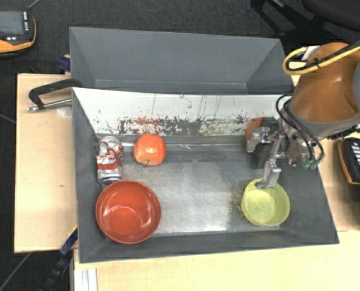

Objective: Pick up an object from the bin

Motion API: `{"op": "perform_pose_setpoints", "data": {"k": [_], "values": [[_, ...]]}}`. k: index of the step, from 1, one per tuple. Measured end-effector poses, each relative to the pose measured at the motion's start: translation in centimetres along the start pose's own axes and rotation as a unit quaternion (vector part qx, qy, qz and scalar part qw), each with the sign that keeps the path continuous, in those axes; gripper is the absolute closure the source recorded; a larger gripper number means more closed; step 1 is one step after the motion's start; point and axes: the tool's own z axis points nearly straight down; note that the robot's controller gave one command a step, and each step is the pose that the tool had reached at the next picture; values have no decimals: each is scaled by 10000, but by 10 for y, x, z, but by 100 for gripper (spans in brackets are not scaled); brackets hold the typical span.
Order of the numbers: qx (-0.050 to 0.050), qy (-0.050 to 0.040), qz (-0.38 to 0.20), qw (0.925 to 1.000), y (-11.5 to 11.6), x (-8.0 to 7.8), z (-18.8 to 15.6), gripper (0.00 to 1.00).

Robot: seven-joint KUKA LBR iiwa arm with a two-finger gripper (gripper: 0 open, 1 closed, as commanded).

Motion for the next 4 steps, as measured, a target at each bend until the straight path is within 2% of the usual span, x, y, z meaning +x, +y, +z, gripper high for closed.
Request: {"op": "perform_pose_setpoints", "data": {"k": [1,2,3,4], "values": [[-5,23,539,9985,-57,1,84,0],[-4,-12,512,9987,-55,-1,80,100],[-12,-12,1659,9861,-57,28,79,100],[-10,-19,1651,9863,-57,27,79,0]]}}
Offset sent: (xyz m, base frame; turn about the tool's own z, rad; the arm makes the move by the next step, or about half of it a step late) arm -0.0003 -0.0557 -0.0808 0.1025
